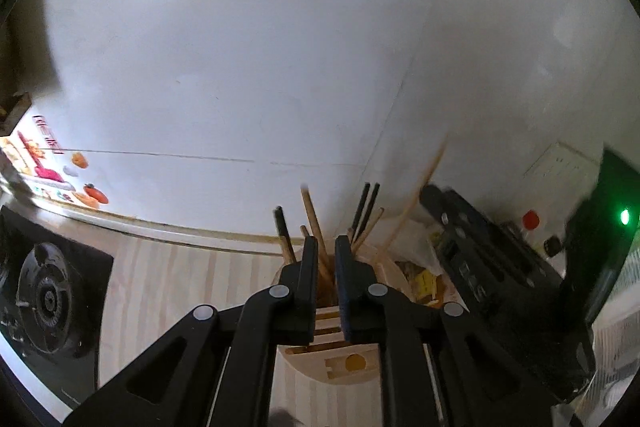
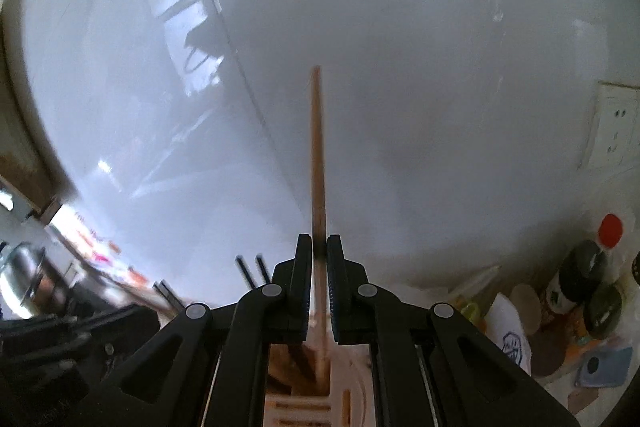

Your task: Organize utensils

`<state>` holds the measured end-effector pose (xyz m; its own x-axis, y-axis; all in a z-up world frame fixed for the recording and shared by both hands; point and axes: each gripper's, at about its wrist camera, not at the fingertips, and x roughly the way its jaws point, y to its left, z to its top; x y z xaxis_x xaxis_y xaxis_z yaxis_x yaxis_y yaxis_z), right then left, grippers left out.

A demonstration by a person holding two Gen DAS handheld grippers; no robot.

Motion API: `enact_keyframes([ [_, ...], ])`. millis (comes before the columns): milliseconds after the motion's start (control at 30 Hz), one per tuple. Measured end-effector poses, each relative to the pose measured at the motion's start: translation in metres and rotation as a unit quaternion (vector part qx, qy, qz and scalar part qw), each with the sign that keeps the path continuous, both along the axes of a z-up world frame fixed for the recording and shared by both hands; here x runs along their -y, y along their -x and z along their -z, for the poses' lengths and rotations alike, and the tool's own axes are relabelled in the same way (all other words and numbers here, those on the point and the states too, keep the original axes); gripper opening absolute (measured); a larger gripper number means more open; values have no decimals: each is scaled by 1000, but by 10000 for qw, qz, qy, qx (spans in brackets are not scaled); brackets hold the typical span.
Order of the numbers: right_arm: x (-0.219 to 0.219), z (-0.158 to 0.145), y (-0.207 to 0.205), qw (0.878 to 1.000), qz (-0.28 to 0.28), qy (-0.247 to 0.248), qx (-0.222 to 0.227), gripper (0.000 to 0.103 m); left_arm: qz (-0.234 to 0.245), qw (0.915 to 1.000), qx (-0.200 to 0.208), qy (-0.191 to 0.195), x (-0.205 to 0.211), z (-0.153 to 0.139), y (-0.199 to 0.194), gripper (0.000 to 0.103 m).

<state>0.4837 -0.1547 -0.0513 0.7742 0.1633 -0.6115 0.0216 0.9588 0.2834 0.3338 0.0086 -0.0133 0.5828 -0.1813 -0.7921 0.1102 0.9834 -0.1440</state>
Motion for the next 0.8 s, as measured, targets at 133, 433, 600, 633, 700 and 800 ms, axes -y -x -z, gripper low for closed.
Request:
enact_keyframes([
  [133, 9, -7, 18, 10000, 17, -19, -24, 35, -388, 9989, 264, -63, -15, -18, 13, 87],
  [433, 10, -13, 66, 9985, 125, 492, -188, 68, -922, 9897, 519, -964, -36, -2, 44, 103],
  [600, -6, -5, 84, 9943, 82, 1006, -337, 99, -957, 9875, 410, -1184, -33, 17, 58, 103],
  [633, -7, -4, 87, 9937, 68, 1059, -359, 99, -969, 9871, 398, -1210, -32, 19, 60, 103],
  [700, -11, 0, 92, 9919, 72, 1193, -420, 100, -999, 9862, 393, -1261, -30, 22, 64, 103],
  [800, -13, 2, 99, 9906, 72, 1288, -464, 102, -1058, 9850, 375, -1314, -25, 24, 71, 103],
])
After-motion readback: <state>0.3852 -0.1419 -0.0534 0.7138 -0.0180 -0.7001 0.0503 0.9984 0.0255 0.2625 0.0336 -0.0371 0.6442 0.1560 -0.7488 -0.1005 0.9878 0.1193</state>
